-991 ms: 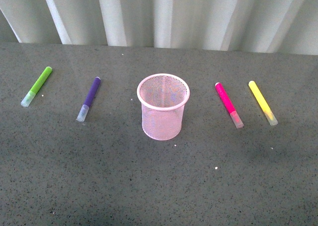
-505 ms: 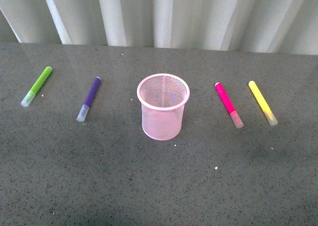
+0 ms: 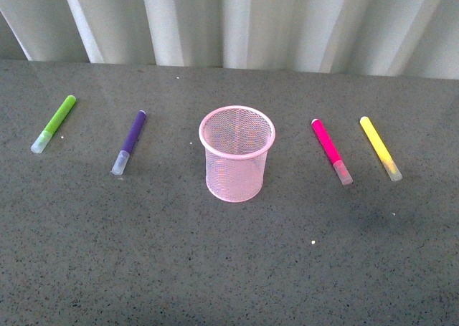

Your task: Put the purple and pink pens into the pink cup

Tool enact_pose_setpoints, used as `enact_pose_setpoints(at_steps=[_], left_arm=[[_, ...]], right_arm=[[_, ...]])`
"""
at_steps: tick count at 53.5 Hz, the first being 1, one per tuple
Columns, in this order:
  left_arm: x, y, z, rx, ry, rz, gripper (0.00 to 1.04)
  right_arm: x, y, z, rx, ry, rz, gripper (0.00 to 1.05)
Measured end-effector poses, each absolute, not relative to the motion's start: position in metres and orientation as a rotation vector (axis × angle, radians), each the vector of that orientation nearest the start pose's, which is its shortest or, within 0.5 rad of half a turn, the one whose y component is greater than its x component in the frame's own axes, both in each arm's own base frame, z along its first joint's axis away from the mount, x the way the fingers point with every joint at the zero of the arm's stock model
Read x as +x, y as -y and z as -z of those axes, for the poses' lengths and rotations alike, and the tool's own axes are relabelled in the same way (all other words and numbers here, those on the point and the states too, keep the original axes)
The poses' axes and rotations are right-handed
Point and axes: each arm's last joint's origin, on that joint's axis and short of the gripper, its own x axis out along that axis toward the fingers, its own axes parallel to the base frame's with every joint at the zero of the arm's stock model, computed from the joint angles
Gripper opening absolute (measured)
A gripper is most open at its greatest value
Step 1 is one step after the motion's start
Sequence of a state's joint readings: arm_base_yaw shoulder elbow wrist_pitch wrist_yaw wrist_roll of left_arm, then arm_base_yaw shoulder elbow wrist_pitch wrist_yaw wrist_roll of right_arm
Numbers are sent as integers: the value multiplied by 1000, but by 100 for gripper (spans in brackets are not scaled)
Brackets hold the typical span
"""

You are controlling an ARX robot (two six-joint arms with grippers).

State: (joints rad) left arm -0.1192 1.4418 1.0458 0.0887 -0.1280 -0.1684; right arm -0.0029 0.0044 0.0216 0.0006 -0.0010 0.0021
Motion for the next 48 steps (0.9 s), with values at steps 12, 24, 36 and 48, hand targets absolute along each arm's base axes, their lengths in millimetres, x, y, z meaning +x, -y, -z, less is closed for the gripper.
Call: enact_pose_setpoints(at_steps=[12,24,36,48], left_arm=[[414,81,-188,6,-790,42,98],[423,82,-118,53,-976,4,98],[432,90,-101,72,-968,34,98],[444,102,-80,93,-1013,87,98]], right_arm=[[97,0,-171,2,18,2,98],[97,0,-171,2,18,2,98],[97,0,-171,2,18,2,98],[97,0,-171,2,18,2,98]])
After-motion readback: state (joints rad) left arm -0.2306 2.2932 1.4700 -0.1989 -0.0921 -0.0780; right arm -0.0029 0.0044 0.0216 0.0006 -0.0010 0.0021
